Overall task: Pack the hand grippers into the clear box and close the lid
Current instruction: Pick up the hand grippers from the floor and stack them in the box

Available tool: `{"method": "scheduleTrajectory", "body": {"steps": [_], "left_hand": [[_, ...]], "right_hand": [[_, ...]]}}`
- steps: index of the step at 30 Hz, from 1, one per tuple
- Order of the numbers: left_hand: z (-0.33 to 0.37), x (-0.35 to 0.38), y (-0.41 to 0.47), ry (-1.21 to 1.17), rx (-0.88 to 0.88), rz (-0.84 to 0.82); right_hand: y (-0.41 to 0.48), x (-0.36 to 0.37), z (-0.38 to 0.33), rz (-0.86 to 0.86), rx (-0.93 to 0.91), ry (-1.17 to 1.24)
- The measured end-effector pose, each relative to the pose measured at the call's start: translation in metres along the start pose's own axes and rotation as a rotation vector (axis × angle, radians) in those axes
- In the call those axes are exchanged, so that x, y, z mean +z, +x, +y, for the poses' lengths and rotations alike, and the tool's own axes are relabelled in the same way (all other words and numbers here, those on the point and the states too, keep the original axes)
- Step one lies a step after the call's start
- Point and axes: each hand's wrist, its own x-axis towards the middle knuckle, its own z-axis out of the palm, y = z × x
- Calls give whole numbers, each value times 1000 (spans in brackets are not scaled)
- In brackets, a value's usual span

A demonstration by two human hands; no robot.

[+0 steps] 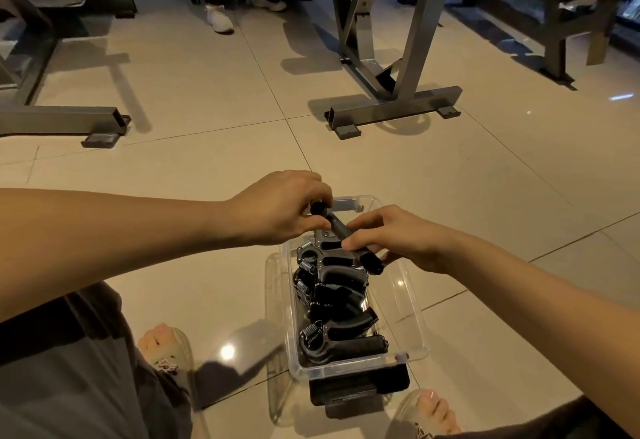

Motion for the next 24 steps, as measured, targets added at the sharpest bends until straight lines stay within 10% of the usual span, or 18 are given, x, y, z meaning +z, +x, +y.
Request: {"method": "scheduleTrajectory", "body": {"steps": [6, 15, 24], "left_hand": [[-6, 5, 9, -10, -25, -127], [-19, 28, 22, -480, -289, -425], [-34, 103, 38, -609, -340, -446]], "right_hand": [[-5, -5, 4, 92, -153, -109], [-15, 12, 29, 291, -574, -1310], [-5, 29, 92, 114, -382, -1186]]}}
